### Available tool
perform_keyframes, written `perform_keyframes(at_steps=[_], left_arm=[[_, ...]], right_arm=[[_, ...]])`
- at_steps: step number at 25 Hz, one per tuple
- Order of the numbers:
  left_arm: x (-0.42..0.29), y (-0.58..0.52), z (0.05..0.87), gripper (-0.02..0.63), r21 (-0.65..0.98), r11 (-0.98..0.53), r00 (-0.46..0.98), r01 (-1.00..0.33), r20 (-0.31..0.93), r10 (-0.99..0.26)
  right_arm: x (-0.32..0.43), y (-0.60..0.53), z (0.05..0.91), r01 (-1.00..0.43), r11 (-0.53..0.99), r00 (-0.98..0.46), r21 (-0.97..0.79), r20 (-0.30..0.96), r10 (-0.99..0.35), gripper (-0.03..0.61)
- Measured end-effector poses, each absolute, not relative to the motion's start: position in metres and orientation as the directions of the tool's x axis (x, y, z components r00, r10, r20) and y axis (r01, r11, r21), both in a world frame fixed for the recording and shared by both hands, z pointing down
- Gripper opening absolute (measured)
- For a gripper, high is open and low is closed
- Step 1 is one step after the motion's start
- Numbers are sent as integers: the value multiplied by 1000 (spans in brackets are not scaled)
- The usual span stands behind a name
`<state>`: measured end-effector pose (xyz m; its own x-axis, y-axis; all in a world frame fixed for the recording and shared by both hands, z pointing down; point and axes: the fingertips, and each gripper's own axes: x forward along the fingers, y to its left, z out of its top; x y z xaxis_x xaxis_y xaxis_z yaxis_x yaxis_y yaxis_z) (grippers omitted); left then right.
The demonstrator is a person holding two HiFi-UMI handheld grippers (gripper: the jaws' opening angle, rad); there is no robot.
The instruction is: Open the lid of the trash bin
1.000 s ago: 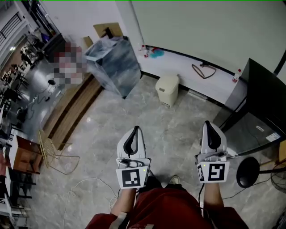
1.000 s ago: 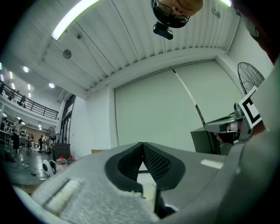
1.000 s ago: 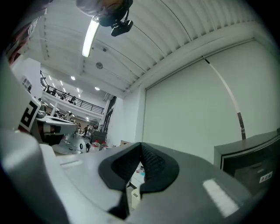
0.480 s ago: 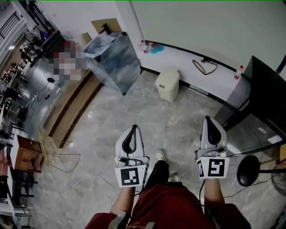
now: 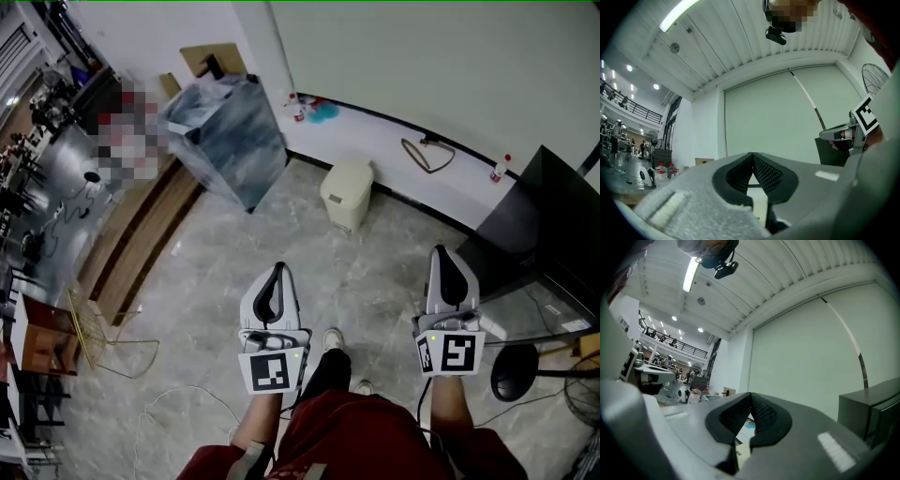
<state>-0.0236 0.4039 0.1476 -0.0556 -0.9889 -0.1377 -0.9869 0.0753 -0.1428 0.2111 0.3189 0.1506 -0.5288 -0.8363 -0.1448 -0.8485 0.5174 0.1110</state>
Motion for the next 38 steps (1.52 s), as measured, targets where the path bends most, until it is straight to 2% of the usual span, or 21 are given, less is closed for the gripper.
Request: perform_keyframes(at_steps=[22,38], left_arm=[[-170,236,162,5,-75,20,-9,-997,-136,-991],[-159,150,171,5,-101,-42,56,-994,-133,-990]], right_arm=[[59,171,149,-849,502,-521,165,-102,-847,0],[66,98,170,-869,475,-489,142,-88,-868,0]])
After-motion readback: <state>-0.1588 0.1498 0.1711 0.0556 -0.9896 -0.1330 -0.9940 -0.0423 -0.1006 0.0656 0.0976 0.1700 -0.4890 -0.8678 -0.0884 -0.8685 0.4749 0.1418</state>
